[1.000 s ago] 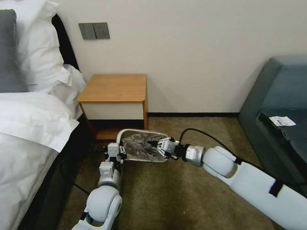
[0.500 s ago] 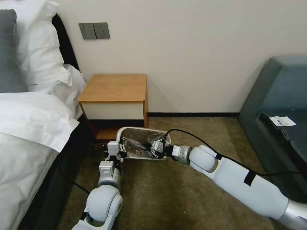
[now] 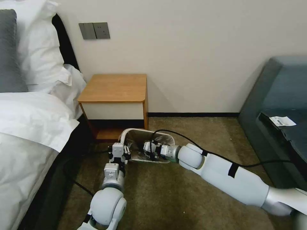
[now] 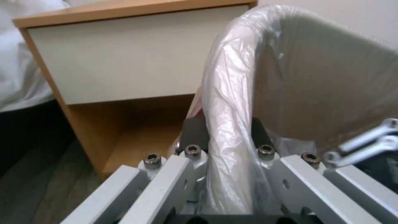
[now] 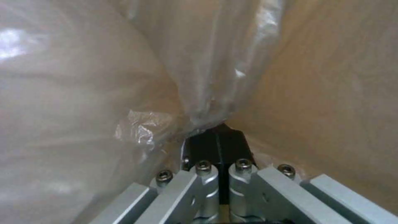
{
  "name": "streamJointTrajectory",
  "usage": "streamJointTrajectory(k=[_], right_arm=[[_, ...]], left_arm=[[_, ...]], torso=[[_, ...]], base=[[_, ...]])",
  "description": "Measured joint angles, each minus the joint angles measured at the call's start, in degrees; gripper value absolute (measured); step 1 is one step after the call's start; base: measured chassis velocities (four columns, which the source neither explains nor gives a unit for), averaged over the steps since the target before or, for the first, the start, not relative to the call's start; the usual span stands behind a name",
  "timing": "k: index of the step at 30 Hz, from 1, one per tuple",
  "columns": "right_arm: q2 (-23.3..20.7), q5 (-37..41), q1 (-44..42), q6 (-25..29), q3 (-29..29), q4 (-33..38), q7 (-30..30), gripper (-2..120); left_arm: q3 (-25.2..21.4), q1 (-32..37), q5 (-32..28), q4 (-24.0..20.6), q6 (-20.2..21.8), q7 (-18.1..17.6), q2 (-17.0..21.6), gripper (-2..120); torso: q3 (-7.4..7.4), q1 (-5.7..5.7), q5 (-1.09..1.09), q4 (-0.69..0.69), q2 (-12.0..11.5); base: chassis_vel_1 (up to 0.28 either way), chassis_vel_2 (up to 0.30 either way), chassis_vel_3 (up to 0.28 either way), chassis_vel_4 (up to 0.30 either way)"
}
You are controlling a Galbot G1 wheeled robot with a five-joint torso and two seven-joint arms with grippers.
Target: Pick up the garbage bag from the table and place it over the trash can.
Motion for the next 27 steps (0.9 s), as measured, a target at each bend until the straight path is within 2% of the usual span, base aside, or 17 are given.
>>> streamJointTrajectory(k=[13,27], right_arm=[[1.78,-1.12,1.11,1.04,-1.39,-5.48,0.27,0],[2.67,-1.98,0.33,2.19,-0.96,-7.36,0.77,0]], left_arm=[[2.06,0.99,2.37,-1.89,-0.32,0.21,-0.06,8],[3.63,2.91,4.10,-4.18,-0.37,0.48,-0.65,8]], torso=[[0.00,0.00,0.01,0.00,0.00],[0.00,0.00,0.00,0.00,0.00]], base=[[0.000,0.000,0.000,0.000],[0.000,0.000,0.000,0.000]])
